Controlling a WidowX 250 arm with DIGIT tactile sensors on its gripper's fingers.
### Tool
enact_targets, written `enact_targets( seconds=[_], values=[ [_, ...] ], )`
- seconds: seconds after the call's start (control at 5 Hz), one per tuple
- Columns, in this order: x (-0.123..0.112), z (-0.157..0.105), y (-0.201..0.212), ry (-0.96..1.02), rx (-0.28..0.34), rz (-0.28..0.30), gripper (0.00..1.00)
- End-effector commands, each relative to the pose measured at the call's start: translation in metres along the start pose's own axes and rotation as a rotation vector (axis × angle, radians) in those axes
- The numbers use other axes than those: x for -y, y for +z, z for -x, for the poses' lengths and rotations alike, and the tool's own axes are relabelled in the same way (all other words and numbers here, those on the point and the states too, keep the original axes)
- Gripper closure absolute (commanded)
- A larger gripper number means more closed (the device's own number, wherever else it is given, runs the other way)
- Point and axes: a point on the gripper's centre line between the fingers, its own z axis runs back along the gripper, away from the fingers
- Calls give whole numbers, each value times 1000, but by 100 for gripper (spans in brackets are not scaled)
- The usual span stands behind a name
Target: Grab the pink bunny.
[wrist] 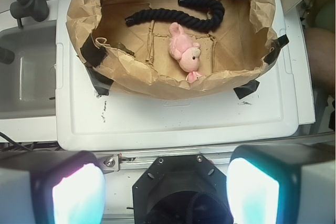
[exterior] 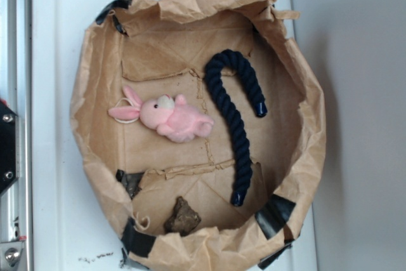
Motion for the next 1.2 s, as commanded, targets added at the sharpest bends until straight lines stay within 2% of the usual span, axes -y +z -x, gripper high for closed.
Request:
enact_targets(
  seconds=[0.0, 0.2, 0.6, 0.8, 1.0],
  values=[
    [0, 0, 0, 0, 0, 0, 0],
    [-5, -32, -6, 15, 18, 8, 0],
    [-21, -42, -18, 32, 15, 27, 0],
    [-17, -43, -13, -74, 18, 109, 0],
    [-17, -43, -13, -74, 18, 109, 0]
  ],
)
